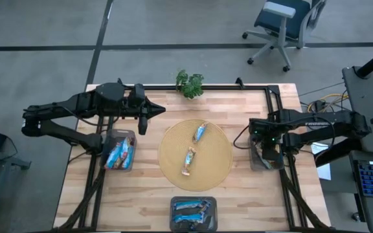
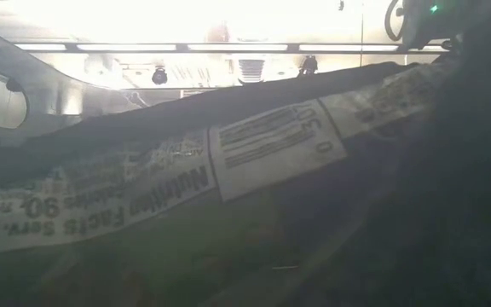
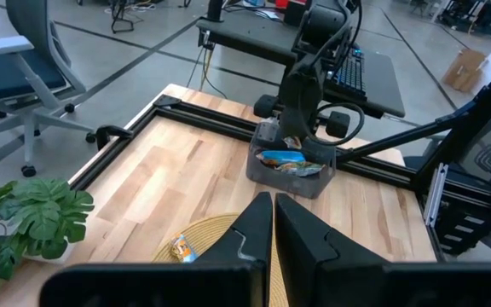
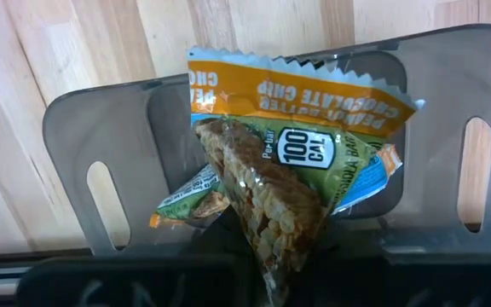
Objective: Pick and place Granola Bars by type
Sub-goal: Put the bottom left yellow granola bar into the top right bin, then put the top yellow granola bar into the top right bin
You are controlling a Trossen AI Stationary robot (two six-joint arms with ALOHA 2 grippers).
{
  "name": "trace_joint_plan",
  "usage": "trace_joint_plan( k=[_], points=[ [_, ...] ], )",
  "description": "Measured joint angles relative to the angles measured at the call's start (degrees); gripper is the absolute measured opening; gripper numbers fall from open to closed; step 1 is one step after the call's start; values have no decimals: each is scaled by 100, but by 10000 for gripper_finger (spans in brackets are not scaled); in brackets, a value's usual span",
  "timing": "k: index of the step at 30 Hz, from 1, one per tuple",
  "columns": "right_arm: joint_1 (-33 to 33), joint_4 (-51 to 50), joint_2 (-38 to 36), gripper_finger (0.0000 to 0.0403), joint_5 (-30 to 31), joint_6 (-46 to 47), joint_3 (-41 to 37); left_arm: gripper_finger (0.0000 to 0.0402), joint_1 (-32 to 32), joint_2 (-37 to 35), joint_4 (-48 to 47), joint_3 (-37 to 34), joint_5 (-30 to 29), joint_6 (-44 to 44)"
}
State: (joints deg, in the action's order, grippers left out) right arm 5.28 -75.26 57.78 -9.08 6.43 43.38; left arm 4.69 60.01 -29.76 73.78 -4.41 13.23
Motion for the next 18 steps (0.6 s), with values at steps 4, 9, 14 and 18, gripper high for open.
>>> trace_joint_plan(
  k=[4,9,14,18],
  points=[
    [-1,-7,7,23,-1,3,0,0,1,-1,1,0,1,1],
    [0,-41,18,46,-62,67,0,0,1,-2,1,0,2,14],
    [0,-111,52,95,-164,206,-50,0,1,0,1,0,3,17],
    [4,-88,50,132,-160,221,-50,0,2,-2,3,0,3,18]
  ],
)
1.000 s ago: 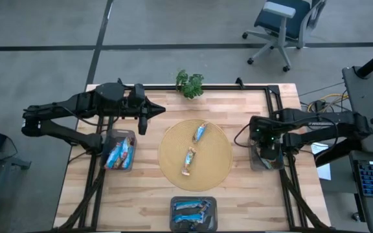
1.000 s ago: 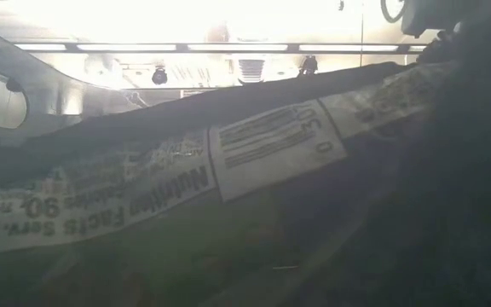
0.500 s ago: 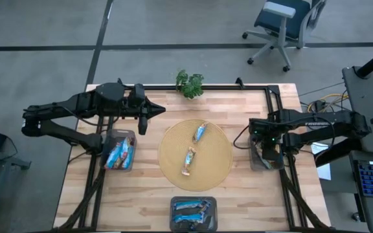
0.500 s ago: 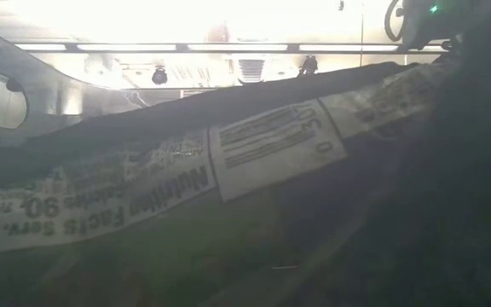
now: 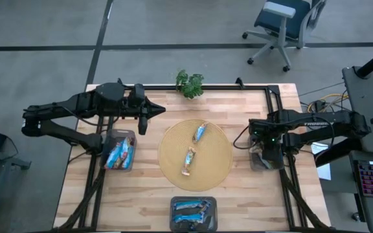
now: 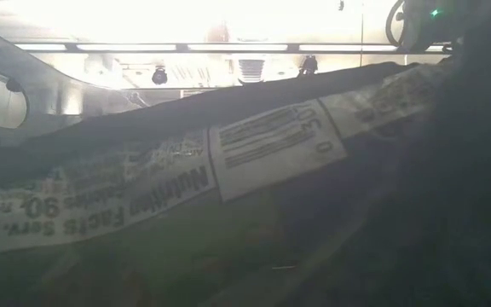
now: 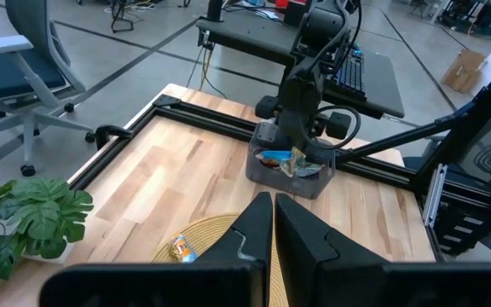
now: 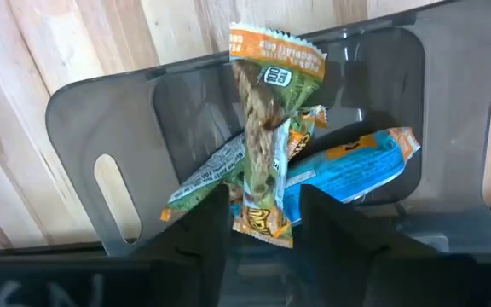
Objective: Pick and place Granola Bars by type
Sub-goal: Put the top yellow granola bar into the top right bin
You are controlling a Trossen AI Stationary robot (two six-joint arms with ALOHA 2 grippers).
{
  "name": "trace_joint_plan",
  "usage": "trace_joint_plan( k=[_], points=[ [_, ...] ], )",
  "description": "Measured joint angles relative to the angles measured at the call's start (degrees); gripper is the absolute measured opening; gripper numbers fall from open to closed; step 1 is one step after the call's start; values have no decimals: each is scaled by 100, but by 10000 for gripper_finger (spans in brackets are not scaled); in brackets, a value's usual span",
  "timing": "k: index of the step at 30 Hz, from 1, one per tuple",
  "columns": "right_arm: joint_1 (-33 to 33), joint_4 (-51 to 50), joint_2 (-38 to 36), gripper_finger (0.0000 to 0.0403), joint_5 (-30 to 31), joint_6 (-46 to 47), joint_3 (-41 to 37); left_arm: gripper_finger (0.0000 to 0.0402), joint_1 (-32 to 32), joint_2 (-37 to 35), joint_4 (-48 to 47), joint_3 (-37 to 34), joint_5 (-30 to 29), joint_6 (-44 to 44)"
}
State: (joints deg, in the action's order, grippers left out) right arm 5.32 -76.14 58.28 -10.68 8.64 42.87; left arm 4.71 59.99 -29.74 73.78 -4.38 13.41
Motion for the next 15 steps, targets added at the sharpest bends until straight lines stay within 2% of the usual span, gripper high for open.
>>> trace_joint_plan(
  k=[7,15],
  points=[
    [0,9,0,159,7,-6,0,0,0,1,1,0,2,4],
    [-2,26,0,149,7,59,0,0,0,0,2,0,0,4]
  ],
)
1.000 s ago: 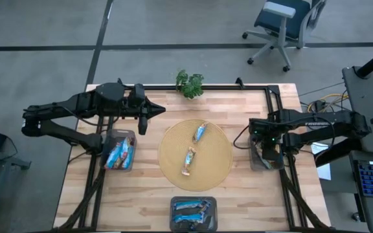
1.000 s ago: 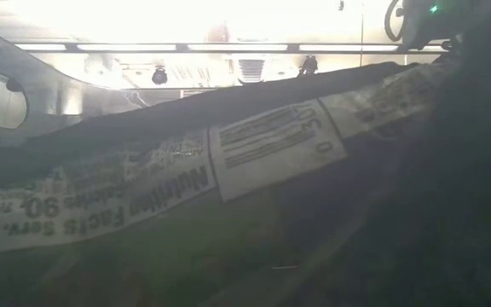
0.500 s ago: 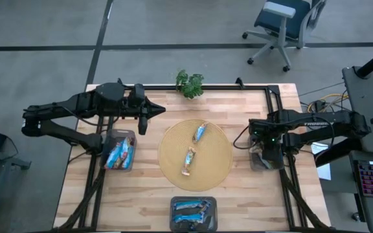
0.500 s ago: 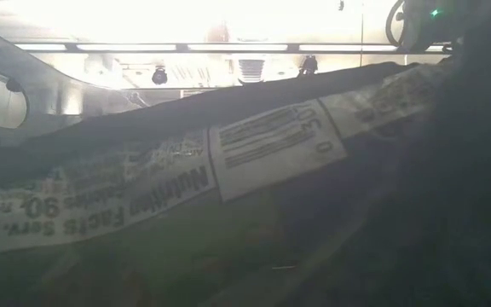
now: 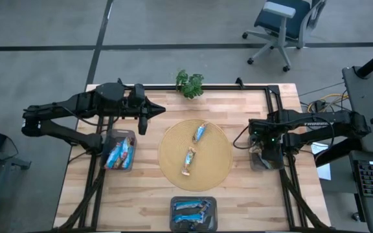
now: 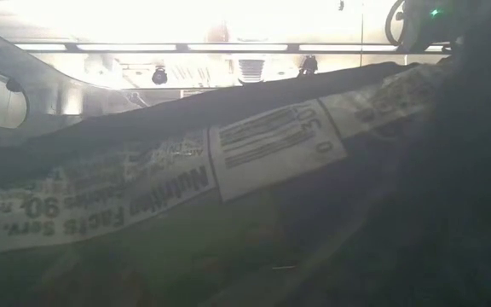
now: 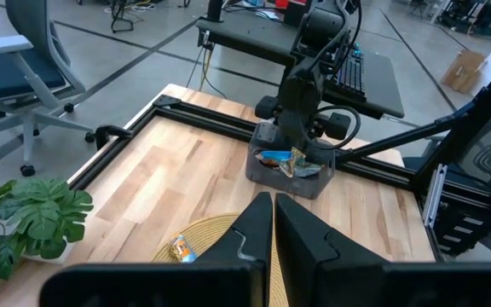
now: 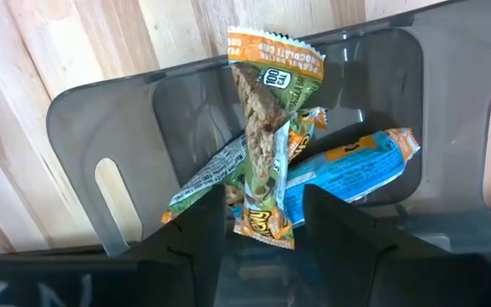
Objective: Pick and place Granola Bars by type
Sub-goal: Put the top yellow granola bar into the top right bin
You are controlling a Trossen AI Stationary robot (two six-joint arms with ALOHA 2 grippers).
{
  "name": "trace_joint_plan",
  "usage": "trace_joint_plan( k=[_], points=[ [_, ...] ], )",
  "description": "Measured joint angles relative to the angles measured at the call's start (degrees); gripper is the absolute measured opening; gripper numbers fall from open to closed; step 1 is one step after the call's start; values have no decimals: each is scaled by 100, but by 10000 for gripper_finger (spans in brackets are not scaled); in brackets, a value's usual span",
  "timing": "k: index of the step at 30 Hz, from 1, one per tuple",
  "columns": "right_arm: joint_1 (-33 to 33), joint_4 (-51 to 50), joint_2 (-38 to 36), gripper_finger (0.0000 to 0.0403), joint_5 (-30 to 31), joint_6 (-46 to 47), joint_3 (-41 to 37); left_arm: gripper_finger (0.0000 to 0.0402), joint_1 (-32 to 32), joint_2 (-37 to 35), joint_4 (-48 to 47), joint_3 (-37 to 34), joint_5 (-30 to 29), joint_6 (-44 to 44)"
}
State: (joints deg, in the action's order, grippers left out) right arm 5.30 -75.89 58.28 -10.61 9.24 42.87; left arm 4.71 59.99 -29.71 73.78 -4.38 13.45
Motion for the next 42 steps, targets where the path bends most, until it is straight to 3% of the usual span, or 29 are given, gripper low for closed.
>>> trace_joint_plan(
  k=[20,29,36,42],
  points=[
    [-142,581,0,132,-549,133,-194,0,-1,1,0,0,2,-7],
    [-179,598,0,129,-446,130,-304,0,7,0,-2,0,0,-77],
    [-177,622,0,151,140,388,-371,0,7,1,-2,0,0,-81],
    [-181,642,0,193,175,390,-378,0,7,0,-2,0,-2,-87]
  ],
)
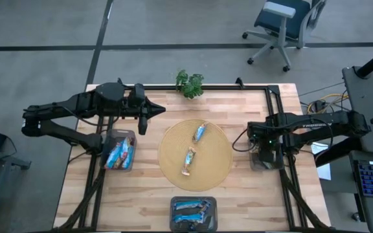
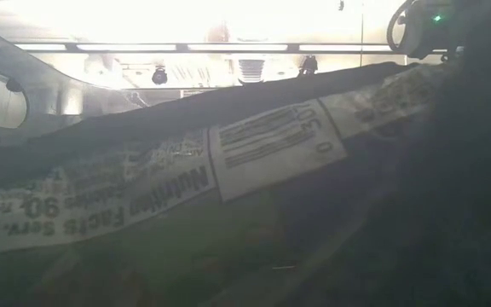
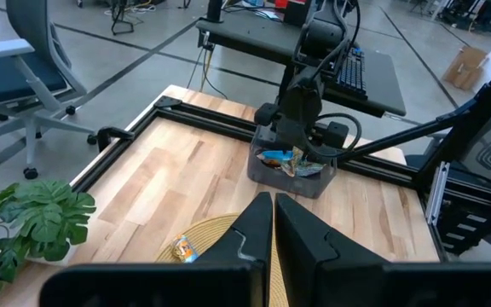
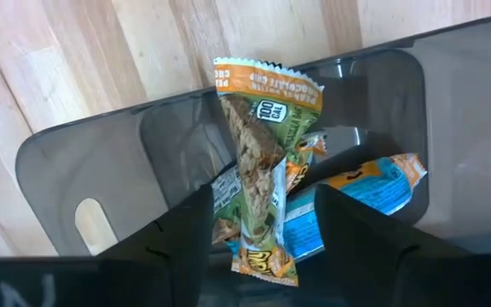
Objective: Pick and place Granola Bars by type
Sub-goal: Put the top yellow granola bar into the top right bin
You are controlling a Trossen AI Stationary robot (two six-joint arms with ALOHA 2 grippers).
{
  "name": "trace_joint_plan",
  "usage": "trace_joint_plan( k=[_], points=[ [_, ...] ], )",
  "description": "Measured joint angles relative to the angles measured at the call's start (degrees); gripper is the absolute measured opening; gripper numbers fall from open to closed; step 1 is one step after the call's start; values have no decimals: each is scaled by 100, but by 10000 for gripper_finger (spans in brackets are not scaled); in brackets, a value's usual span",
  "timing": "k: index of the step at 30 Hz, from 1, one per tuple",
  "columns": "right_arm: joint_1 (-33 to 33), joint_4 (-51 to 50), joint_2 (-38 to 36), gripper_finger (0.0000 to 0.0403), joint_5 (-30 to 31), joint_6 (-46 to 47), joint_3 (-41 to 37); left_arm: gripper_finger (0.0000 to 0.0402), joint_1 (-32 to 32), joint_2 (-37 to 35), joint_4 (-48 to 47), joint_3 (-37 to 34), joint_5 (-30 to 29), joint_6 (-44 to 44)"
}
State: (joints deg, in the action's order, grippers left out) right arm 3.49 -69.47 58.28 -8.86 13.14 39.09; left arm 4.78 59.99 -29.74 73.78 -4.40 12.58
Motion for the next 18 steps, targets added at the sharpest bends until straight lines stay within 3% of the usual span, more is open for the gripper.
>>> trace_joint_plan(
  k=[6,18],
  points=[
    [0,2,0,215,-3,126,0,0,10,0,0,0,-12,-37],
    [0,-9,0,214,-179,303,0,0,19,2,0,0,-18,-46]
  ],
)
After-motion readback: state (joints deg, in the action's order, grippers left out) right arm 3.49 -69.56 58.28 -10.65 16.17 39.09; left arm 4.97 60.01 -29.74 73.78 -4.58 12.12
